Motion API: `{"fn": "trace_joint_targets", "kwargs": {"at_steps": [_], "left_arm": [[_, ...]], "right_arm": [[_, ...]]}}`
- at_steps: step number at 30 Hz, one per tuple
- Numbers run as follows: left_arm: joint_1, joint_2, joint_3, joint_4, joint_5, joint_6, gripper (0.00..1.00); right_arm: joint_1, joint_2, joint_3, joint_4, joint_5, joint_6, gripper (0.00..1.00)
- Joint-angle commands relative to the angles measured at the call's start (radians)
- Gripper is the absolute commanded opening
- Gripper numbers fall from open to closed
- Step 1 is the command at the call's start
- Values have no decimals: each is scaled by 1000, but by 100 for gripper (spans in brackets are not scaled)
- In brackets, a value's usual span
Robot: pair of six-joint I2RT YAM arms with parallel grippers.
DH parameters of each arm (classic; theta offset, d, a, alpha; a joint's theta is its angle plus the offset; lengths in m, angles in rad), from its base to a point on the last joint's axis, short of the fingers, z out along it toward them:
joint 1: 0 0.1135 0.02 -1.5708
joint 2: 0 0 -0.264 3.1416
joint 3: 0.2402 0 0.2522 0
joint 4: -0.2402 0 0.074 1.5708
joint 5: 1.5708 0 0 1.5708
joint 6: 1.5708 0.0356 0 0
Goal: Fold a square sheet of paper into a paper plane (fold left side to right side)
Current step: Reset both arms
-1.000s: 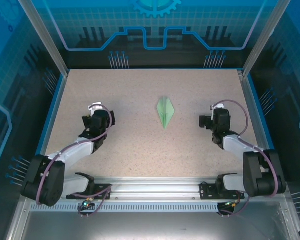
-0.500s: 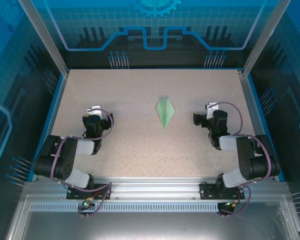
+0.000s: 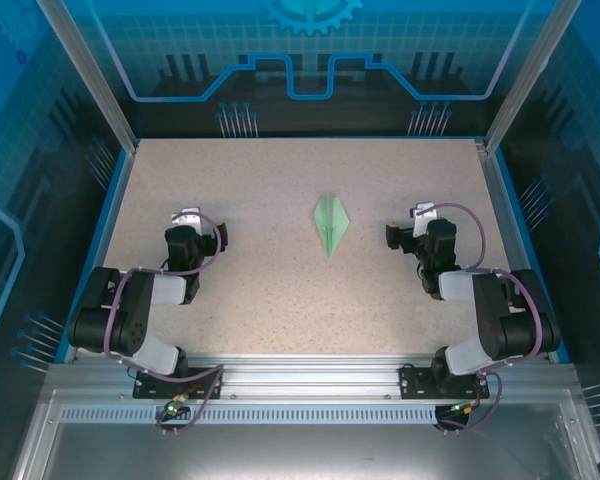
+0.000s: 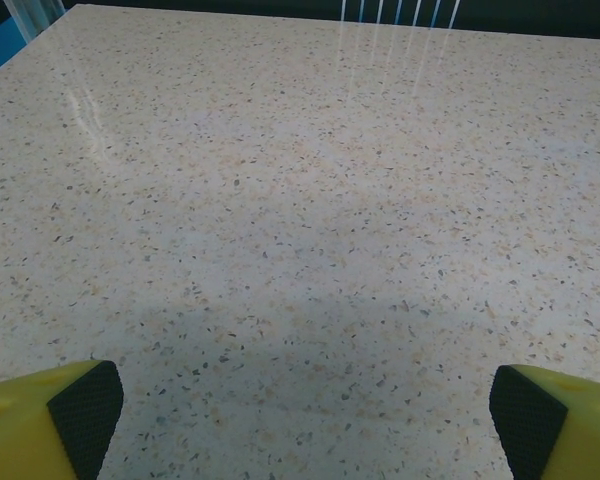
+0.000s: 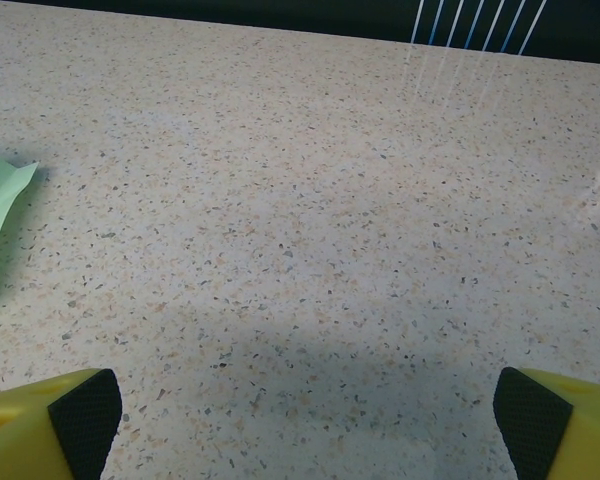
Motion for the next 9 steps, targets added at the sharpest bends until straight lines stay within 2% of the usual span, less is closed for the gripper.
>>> {"fn": "trace_joint_targets", "kwargs": {"at_steps": [1,9], "left_arm": [[9,-6,16,20,23,-10,98],[9,-6,17,20,23,-10,98]], "right_arm": [[-1,10,8,28,-13,-17,100],[-2,10,9,28,-17,-15,99]]}}
